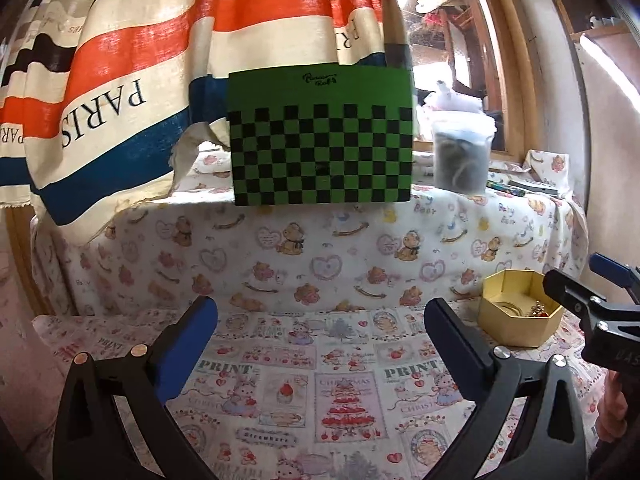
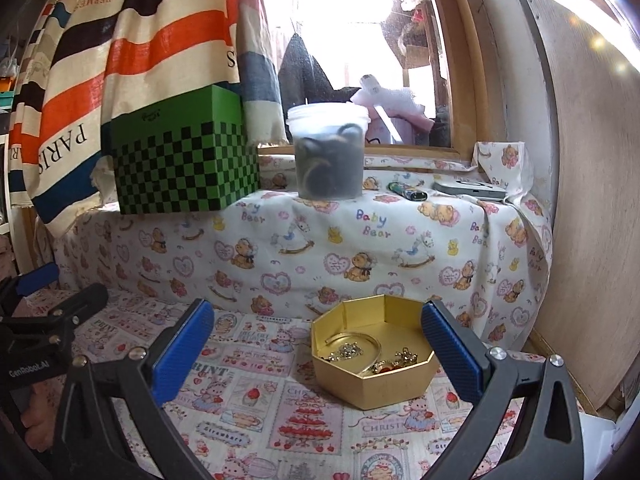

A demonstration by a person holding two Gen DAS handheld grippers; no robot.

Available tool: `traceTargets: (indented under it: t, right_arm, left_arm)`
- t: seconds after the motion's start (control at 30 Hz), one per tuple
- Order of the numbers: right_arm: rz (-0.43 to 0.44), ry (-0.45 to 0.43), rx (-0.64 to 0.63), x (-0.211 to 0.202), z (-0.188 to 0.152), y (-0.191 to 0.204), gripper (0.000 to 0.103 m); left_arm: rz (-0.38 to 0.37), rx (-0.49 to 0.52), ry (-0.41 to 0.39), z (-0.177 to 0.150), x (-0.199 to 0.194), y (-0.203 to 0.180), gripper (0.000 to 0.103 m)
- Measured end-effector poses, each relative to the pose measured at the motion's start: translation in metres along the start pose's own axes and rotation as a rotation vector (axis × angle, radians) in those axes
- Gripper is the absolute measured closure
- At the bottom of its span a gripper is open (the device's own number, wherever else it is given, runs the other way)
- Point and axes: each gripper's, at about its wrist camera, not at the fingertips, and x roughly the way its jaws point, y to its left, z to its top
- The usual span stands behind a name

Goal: Organize jewelry

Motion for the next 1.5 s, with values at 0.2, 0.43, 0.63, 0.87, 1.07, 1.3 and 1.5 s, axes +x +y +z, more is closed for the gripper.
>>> traceTargets:
  t: [0.2,0.43,0.63,0.87,1.07,1.3,1.5]
  right_arm:
    - [-0.002,0.006,-0.005,-0.0001,-0.0005,0.0012,0.000]
    - [-0.004,0.006,-0.004,-0.0001,-0.0001,0.0010,0.000]
    - [-0.003,0.007,-0.006,-0.0005,0.0001,0.0005,0.000]
    - [-0.003,0.008,-0.006,-0.0001,0.0000,0.0007,0.000]
    - [-0.004,0.008,-0.006,-0.0003,0.0000,0.0010,0.000]
    - [-0.003,0.008,-0.007,-0.0002,0.0000,0.0013,0.000]
    - [-0.004,0.008,-0.007,-0.0002,0.0000,0.0015,0.000]
  left_arm:
    - [0.005,0.015,-0.003,0.0000,-0.0009,-0.0031,0.000]
    - [-0.007,0.011,0.006,-0.0004,0.0005,-0.0026,0.000]
    - [-0.004,0.013,0.001,-0.0002,0.0008,-0.0029,0.000]
    - [-0.013,0.013,0.002,-0.0006,-0.0013,-0.0039,0.000]
    - [-0.009,0.012,0.002,-0.0006,-0.0016,-0.0042,0.000]
    - [-0.007,0.012,0.004,-0.0007,-0.0020,-0.0046,0.000]
    - [-0.007,0.019,-0.001,-0.0012,-0.0035,-0.0064,0.000]
